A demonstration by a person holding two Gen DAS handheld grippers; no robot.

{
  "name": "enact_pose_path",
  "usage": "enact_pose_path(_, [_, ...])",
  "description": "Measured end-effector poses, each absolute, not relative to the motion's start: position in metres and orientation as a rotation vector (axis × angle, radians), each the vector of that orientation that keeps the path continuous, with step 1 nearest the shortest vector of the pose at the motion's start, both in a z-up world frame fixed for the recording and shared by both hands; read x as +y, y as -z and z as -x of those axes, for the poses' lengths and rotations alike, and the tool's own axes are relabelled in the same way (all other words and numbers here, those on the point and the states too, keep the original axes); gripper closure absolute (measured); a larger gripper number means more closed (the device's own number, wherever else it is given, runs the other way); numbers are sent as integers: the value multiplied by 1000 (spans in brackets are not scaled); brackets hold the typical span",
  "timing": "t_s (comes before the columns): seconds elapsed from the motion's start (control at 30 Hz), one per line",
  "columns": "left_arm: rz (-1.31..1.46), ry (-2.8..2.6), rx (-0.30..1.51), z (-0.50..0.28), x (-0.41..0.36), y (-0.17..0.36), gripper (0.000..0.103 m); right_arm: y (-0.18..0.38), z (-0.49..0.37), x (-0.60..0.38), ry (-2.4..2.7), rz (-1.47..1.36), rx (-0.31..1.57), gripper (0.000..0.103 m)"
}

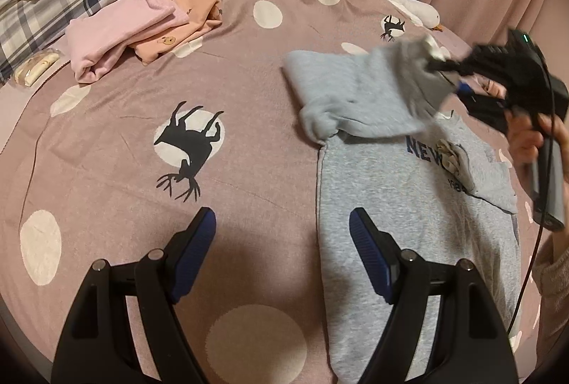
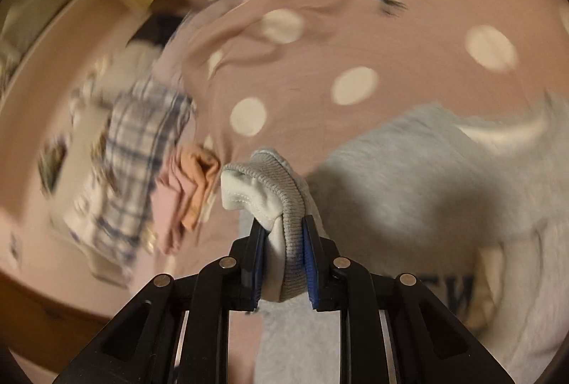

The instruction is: Fold small clothes

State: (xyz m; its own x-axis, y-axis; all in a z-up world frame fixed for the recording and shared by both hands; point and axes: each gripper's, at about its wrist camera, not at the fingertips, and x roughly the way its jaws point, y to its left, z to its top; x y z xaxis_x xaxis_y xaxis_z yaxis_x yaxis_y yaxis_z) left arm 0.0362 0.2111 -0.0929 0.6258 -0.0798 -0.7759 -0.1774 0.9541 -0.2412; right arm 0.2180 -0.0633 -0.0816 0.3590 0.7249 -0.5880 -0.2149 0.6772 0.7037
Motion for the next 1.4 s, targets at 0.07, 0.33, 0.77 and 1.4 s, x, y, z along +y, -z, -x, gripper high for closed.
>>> enact_pose_path(0.07, [312, -66, 907, -37, 212, 95, 25, 92, -217, -78, -619, -648, 1081, 82])
enact_pose_path(0.33, [298, -79, 932, -35, 208, 99, 25, 144, -215, -113, -490, -748, 1173, 72])
enact_pose_path(0.77, [311, -73, 945, -31, 202, 99, 24, 136, -225, -125, -355, -573, 1136, 68])
enact_pose_path(1.4, [341, -87, 971, -31, 203, 105, 23, 127, -217, -120, -392, -366, 1144, 95])
